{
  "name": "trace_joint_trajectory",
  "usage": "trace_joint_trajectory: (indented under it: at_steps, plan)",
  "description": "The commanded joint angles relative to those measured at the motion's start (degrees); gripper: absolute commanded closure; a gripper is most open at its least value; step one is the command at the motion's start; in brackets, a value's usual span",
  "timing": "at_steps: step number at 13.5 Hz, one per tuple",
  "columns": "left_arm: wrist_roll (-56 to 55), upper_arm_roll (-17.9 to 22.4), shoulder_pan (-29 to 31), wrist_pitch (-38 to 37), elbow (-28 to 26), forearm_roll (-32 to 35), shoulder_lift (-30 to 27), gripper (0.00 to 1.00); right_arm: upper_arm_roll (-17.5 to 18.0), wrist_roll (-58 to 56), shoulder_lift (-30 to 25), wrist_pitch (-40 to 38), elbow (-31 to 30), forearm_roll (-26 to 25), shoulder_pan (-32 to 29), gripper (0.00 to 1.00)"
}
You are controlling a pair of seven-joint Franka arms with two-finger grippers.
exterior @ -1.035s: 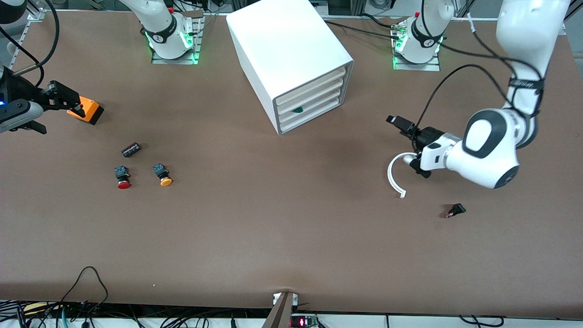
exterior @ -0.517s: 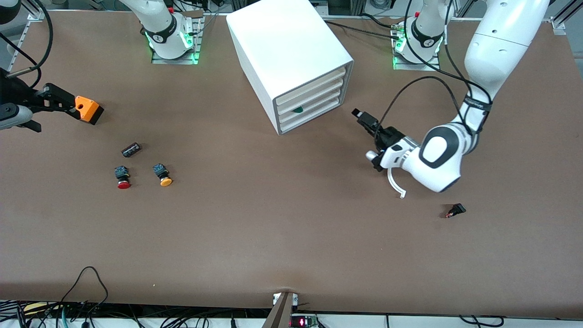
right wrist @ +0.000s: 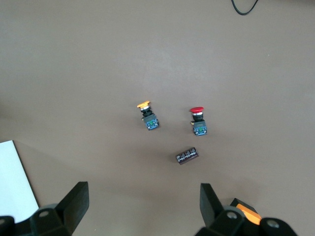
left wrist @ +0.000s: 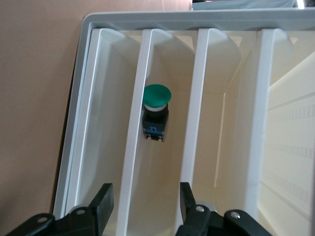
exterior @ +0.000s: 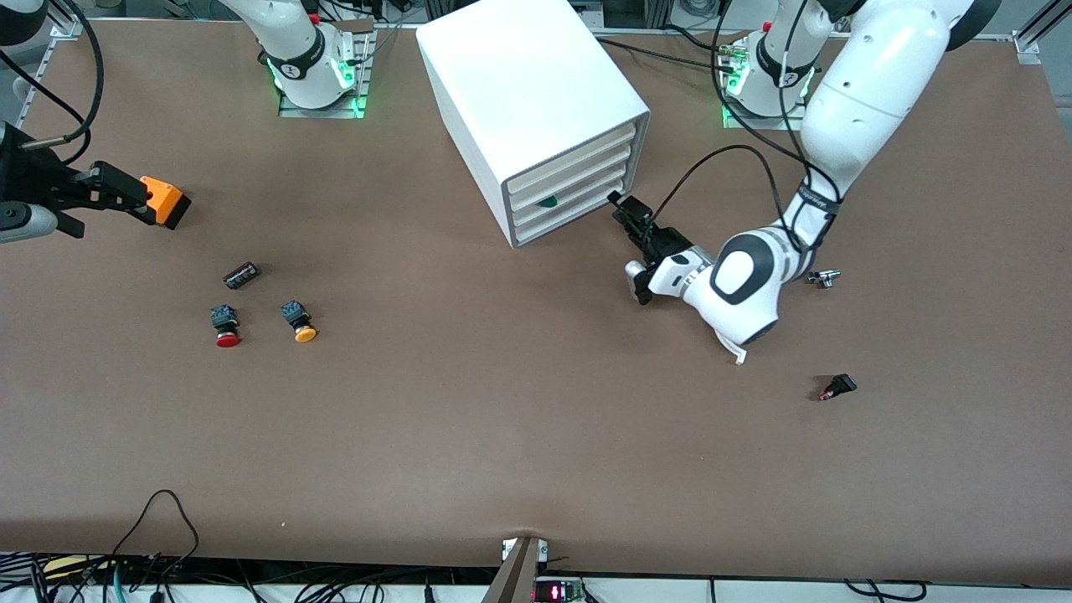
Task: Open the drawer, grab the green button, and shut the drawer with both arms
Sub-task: 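Grip the drawer handle with the left gripper and pull the drawer open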
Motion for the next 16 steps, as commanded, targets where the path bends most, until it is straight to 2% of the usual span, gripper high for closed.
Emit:
trace_joint_trajectory:
  at_steps: [1,7,12,16]
  plan:
    - [6.1,0.2,-0.2,0.6,0.0,-2.9,2.1,0.39,-0.5,0.7,1.2,-0.2,1.1,0.9,-0.6,0.00]
    - [9.6,0.2,-0.3,0.6,-2.8,-7.2,3.8,0.40,-0.5,0.7,1.5,-0.1,1.1,0.8,-0.6,0.00]
    - [13.2,0.2,-4.8,4.6,-5.3,-13.0,3.9,0.43,-0.5,0.7,1.4,-0.3,1.1,0.8,-0.5,0.00]
    - [13.8,0.2,-5.3,5.0,-5.7,-13.5,4.7,0.48,-0.5,0.3,1.4,-0.6,1.1,0.9,-0.5,0.00]
